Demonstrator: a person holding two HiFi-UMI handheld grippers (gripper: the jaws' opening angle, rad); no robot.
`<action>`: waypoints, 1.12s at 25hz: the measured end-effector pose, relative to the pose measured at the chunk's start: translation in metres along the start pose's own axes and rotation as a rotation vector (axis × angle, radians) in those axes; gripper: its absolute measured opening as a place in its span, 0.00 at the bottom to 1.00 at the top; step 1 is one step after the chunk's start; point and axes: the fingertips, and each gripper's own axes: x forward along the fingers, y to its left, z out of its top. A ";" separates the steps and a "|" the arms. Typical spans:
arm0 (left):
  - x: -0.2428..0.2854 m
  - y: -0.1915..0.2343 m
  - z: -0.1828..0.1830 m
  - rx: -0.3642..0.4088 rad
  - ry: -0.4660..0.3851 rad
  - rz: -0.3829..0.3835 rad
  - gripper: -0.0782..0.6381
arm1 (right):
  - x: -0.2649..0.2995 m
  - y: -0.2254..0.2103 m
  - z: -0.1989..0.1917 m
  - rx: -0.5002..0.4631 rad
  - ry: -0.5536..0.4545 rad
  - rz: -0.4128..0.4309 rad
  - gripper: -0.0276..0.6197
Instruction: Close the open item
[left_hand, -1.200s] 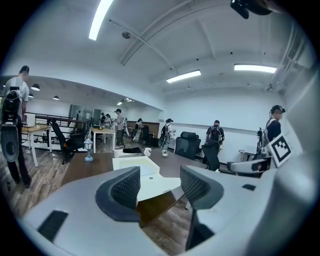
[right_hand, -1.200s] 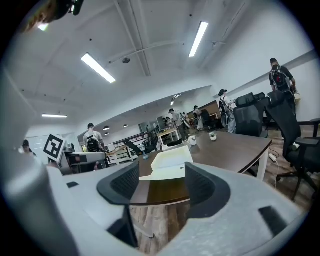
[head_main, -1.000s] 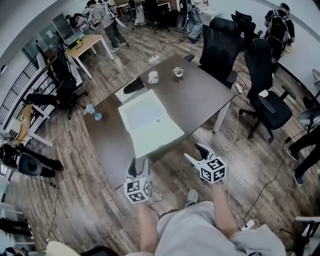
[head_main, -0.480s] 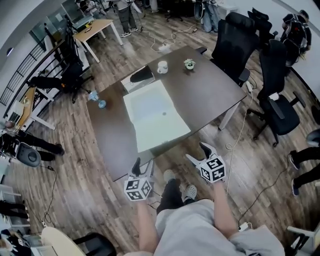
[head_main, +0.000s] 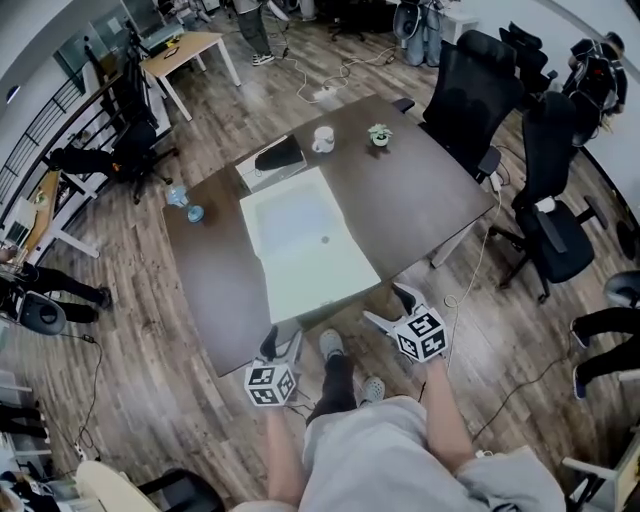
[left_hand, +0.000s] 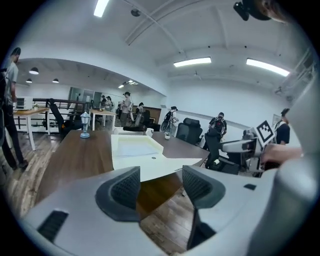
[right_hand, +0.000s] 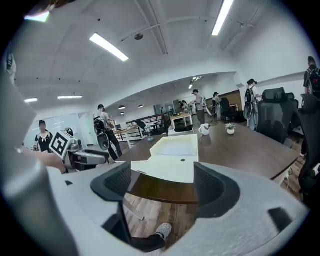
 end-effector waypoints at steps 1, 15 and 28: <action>0.003 0.004 0.000 0.015 0.002 -0.006 0.46 | 0.005 -0.004 0.002 -0.014 0.004 0.006 0.65; 0.048 0.067 -0.024 0.270 0.155 -0.115 0.45 | 0.072 -0.055 -0.036 -0.376 0.269 0.116 0.66; 0.053 0.077 -0.064 0.693 0.388 -0.282 0.49 | 0.091 -0.074 -0.074 -0.863 0.453 0.204 0.62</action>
